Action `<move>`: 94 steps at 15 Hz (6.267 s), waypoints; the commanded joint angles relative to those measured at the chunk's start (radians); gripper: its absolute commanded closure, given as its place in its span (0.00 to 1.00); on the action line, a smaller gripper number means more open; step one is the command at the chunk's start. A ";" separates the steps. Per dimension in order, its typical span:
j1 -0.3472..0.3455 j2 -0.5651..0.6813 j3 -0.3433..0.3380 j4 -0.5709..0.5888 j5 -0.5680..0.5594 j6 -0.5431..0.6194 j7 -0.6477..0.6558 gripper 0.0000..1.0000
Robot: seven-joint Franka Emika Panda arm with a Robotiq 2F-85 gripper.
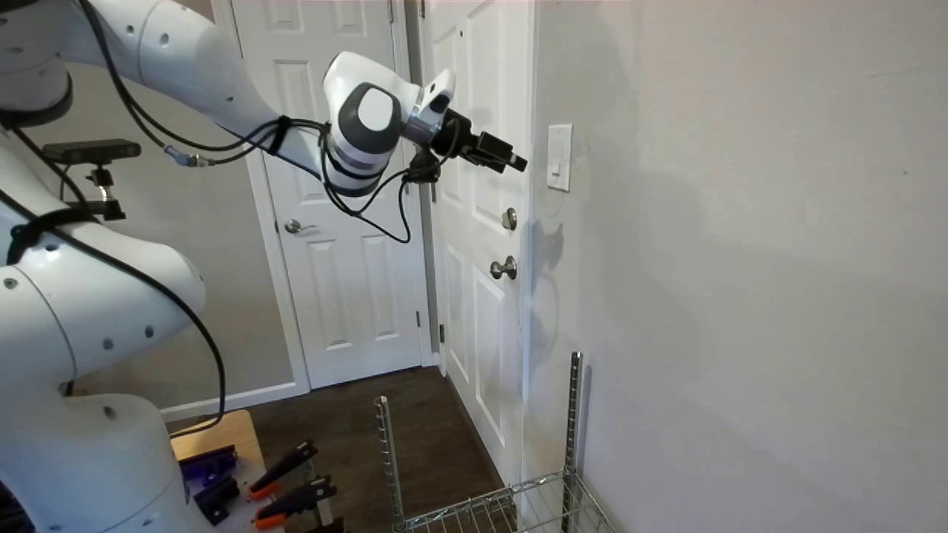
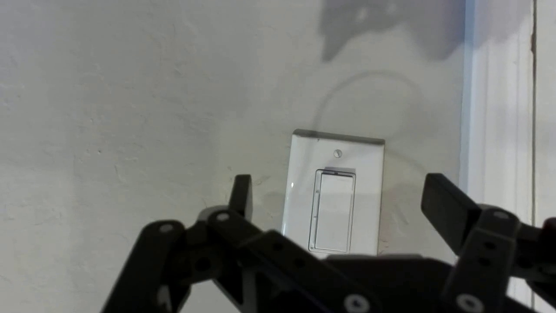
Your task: Turn off the light switch
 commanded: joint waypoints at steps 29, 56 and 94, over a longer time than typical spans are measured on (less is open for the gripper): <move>-0.148 -0.044 0.093 0.024 0.060 0.135 -0.039 0.00; -0.448 -0.085 0.303 0.189 0.095 0.136 -0.063 0.00; -0.434 -0.082 0.287 0.134 0.135 0.206 -0.071 0.00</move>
